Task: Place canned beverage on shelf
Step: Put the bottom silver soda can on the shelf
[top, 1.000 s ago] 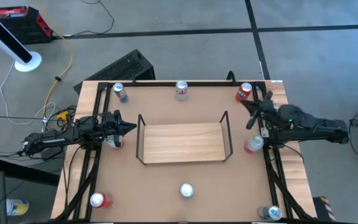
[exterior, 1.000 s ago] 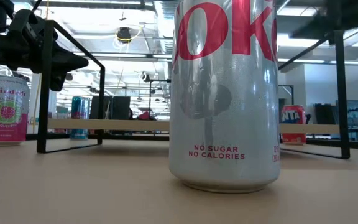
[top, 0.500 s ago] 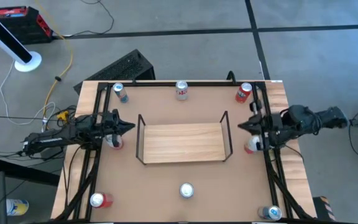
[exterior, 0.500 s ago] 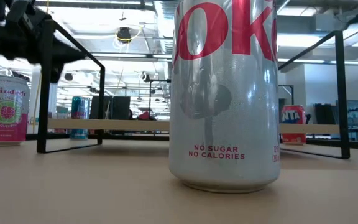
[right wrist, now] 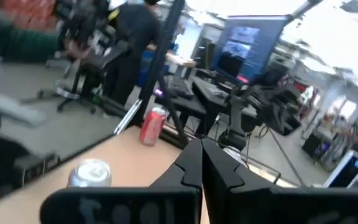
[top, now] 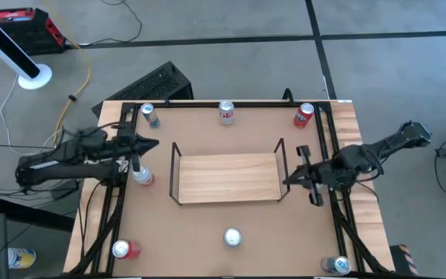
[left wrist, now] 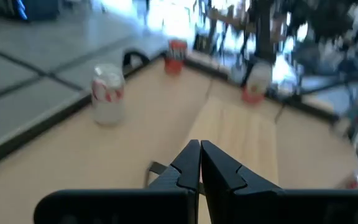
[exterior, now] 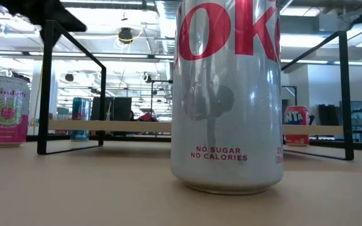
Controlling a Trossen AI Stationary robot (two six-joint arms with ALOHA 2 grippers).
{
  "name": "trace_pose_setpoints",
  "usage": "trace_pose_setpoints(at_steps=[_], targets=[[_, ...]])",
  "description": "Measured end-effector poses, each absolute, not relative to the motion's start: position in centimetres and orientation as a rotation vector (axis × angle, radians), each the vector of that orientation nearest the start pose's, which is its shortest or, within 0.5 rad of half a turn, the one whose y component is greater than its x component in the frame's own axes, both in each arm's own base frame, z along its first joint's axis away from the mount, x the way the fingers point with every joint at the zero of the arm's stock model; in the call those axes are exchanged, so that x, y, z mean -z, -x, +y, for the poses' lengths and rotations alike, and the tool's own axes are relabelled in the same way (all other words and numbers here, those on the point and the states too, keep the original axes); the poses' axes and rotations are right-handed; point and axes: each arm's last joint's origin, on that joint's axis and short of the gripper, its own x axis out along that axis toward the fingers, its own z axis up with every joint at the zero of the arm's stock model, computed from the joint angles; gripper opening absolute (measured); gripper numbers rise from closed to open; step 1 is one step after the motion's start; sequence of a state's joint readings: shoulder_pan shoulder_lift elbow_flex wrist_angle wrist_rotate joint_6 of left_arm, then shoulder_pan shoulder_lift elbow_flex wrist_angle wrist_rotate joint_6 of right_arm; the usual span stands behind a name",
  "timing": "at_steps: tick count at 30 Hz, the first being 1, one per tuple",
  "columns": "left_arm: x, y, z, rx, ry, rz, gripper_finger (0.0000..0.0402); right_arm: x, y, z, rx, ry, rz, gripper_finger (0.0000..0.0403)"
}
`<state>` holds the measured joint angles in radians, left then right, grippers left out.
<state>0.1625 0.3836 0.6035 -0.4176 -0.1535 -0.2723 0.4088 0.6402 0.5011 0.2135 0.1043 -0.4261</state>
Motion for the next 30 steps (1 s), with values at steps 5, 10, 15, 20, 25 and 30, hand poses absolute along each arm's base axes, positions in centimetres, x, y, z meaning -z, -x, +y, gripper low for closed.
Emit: trace_pose_setpoints(at_steps=[5, 10, 15, 20, 25, 30], targets=[[-32.0, -13.0, 1.9, -0.263, 0.211, 0.245, 0.0000, -29.1, -14.4, 6.7, -0.328, 0.486, -0.138, 0.0025], [-35.2, -16.1, 1.2, -0.184, 0.128, 0.214, 0.0000, -28.0, -14.7, 7.5, -0.388, 0.513, -0.054, 0.0023], [-35.4, -20.0, -0.2, -0.118, 0.067, 0.212, 0.0000, -26.4, -15.4, 8.5, -0.406, 0.568, -0.054, 0.0024], [-33.6, -23.6, -0.6, -0.112, 0.061, 0.272, 0.0000, -27.0, -15.2, 9.0, -0.387, 0.579, -0.113, 0.0024], [-31.4, -26.7, -1.4, 0.069, 0.093, 0.319, 0.0000, -26.9, -15.2, 9.0, -0.393, 0.575, -0.108, 0.0024], [-30.4, -29.5, -4.2, 0.375, 0.061, 0.211, 0.0023, -26.9, -15.2, 9.0, -0.392, 0.571, -0.109, 0.0024]])
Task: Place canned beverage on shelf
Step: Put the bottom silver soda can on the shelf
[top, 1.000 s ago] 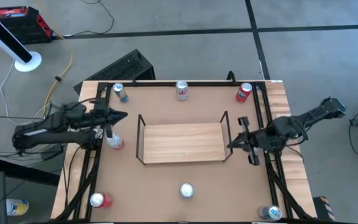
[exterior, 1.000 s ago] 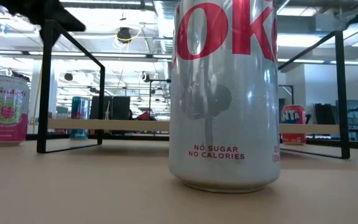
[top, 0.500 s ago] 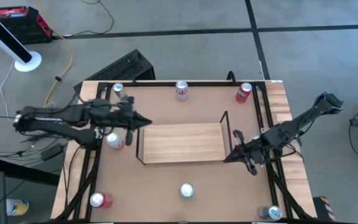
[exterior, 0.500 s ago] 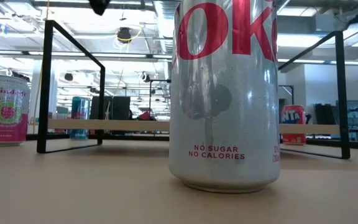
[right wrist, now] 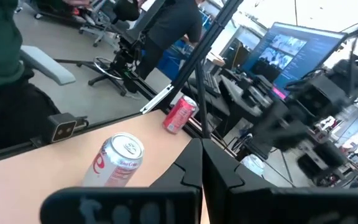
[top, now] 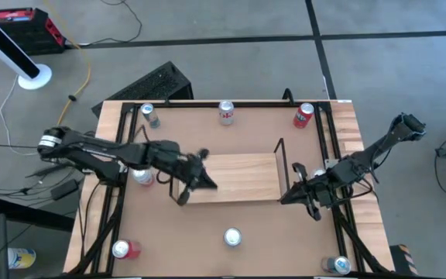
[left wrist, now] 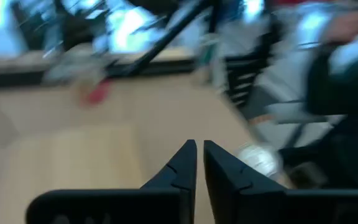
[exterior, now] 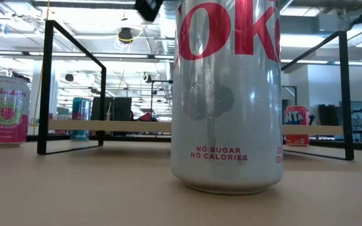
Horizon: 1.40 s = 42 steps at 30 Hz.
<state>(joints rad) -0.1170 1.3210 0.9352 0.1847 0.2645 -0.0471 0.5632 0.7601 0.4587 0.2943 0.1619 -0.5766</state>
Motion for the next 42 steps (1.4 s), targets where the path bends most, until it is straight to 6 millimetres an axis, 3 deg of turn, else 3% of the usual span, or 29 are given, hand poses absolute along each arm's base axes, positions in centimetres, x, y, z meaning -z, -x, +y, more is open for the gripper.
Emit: trace_pose_setpoints(at_steps=[6, 10, 18, 24, 32, 36, 42], targets=[[-29.4, -30.8, -8.4, 0.543, -0.046, 0.092, 0.0106, -26.9, -15.2, 9.0, -0.392, 0.571, -0.108, 0.0024], [-29.4, -30.9, -11.0, 0.557, -0.102, 0.003, 0.0178, -26.9, -15.2, 9.0, -0.392, 0.571, -0.108, 0.0024], [-33.3, -30.7, -14.2, 0.474, -0.174, -0.020, 0.0280, -26.9, -15.2, 9.0, -0.394, 0.569, -0.106, 0.0024], [-35.6, -32.0, -17.0, 0.482, -0.184, 0.029, 0.0293, -26.7, -15.4, 9.2, -0.396, 0.572, -0.098, 0.0024], [-35.8, -36.2, -21.8, 0.541, -0.320, 0.290, 0.0293, -26.6, -15.9, 9.3, -0.388, 0.574, -0.096, 0.0024], [-34.0, -38.5, -22.5, 0.529, -0.346, 0.398, 0.0293, -26.4, -16.0, 9.4, -0.390, 0.577, -0.092, 0.0024], [-30.4, -41.0, -21.2, 0.480, -0.338, 0.527, 0.0293, -26.4, -16.1, 9.4, -0.390, 0.578, -0.090, 0.0024]])
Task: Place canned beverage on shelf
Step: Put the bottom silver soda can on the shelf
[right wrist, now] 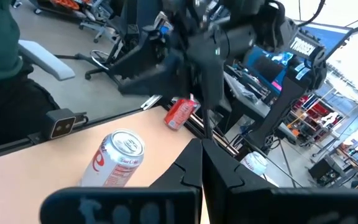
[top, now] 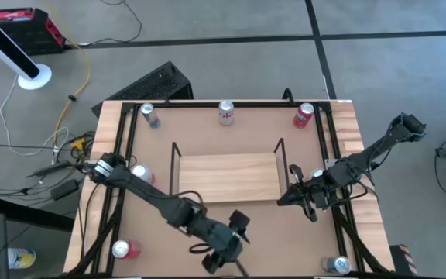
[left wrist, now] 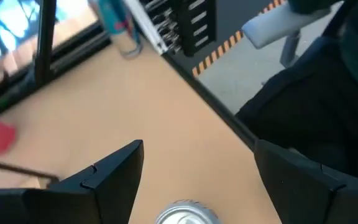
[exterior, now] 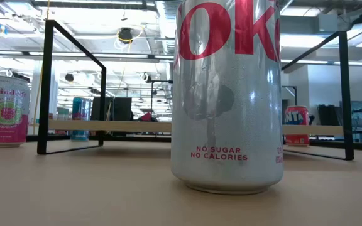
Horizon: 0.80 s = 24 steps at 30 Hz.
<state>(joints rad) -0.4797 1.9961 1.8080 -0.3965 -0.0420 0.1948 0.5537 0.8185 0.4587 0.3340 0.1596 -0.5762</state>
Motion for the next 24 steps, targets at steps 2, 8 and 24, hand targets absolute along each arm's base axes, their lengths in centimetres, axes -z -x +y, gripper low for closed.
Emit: trace_pose_setpoints(at_steps=[2, 8, 24], targets=[[-29.7, -41.5, -20.6, 0.503, -0.299, 0.561, 0.0293, -26.4, -16.1, 9.4, -0.390, 0.578, -0.090, 0.0024], [-28.7, -42.1, -19.1, 0.537, -0.228, 0.651, 0.0293, -26.4, -16.1, 9.4, -0.390, 0.577, -0.091, 0.0024], [-26.0, -42.6, -18.0, 0.561, -0.226, 0.799, 0.0293, -26.3, -16.1, 9.4, -0.390, 0.580, -0.086, 0.0024]])
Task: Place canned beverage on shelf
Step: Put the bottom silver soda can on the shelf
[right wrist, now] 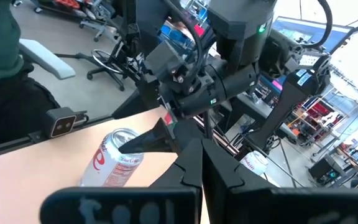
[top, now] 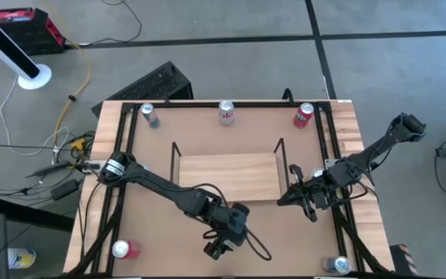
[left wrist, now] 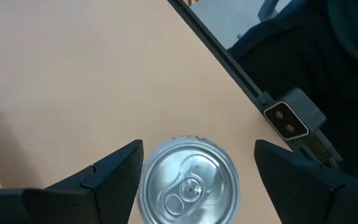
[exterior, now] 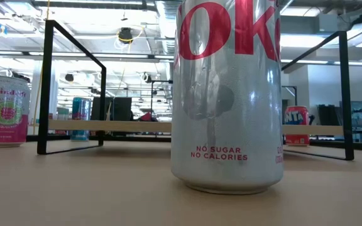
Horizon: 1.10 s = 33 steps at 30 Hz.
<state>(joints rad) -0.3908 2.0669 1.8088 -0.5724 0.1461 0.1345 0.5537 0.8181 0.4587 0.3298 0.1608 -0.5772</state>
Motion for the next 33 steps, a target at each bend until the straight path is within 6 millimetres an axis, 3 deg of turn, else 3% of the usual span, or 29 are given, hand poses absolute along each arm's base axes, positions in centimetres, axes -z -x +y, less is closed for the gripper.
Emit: trace_pose_setpoints(at_steps=[33], targets=[[-25.58, -42.18, -17.67, 0.503, -0.267, 0.870, 0.0288, -26.33, -16.09, 9.40, -0.389, 0.580, -0.086, 0.0024]])
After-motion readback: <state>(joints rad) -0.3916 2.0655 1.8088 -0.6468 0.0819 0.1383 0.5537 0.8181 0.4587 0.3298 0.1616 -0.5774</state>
